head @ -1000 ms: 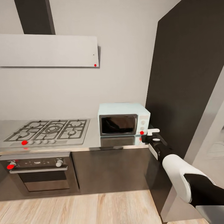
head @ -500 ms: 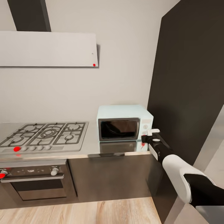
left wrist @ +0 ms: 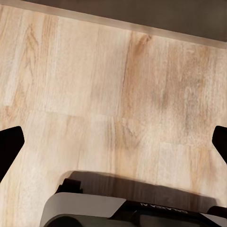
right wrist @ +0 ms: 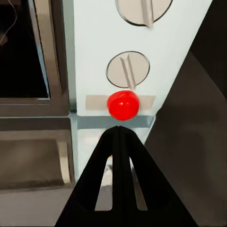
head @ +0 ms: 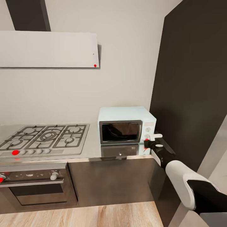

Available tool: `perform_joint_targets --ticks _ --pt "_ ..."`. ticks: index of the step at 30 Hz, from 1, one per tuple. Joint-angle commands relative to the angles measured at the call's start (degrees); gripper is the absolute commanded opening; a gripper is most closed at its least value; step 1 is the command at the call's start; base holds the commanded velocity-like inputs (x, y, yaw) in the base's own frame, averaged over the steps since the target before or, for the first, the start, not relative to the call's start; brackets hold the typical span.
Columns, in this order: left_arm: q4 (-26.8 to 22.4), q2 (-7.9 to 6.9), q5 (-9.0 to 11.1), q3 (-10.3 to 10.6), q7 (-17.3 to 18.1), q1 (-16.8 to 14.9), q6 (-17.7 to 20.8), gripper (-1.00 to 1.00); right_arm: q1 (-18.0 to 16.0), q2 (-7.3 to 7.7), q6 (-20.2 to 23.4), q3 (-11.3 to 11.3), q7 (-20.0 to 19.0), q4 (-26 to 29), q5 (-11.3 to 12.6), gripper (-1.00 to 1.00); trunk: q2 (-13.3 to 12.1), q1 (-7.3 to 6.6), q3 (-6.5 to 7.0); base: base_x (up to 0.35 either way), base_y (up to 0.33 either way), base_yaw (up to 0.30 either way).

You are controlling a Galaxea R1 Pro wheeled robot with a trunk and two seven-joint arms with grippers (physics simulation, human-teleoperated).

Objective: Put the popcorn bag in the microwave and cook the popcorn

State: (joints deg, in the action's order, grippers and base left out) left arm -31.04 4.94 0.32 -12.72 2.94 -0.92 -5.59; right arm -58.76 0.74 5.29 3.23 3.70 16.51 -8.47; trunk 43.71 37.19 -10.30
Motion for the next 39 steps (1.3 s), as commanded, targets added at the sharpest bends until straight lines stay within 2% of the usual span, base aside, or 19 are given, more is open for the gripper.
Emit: perform_joint_targets --ticks 1,7,20,28,39 --pt "0.02 0.07 0.03 -0.37 0.29 -0.05 -0.12 1.00 0.04 0.03 0.33 0.35 -0.01 0.12 -0.59 -1.00 0.07 0.01 -0.09 0.000 0.000 0.000" --pt "0.02 0.07 0.04 -0.38 0.29 -0.05 -0.12 1.00 0.41 1.23 0.33 0.45 -0.40 0.11 -0.28 -1.00 0.07 0.01 -0.09 0.000 0.000 0.000" --pt "0.01 0.07 0.09 -0.42 0.22 -0.08 -0.12 1.00 0.91 0.96 0.18 0.38 -0.97 0.18 -0.32 -1.00 0.07 0.01 -0.09 0.000 0.000 0.000" --pt "0.01 0.07 0.02 -0.28 0.31 -0.05 -0.12 1.00 1.01 1.14 0.24 0.38 -0.98 0.12 -0.32 -1.00 0.07 0.01 -0.09 0.123 0.000 0.000" --pt "0.01 0.07 0.03 -0.37 0.31 -0.05 -0.12 1.00 2.48 0.95 0.16 0.38 -0.98 0.10 -0.41 -1.00 0.07 0.01 -0.09 0.002 0.000 0.000"
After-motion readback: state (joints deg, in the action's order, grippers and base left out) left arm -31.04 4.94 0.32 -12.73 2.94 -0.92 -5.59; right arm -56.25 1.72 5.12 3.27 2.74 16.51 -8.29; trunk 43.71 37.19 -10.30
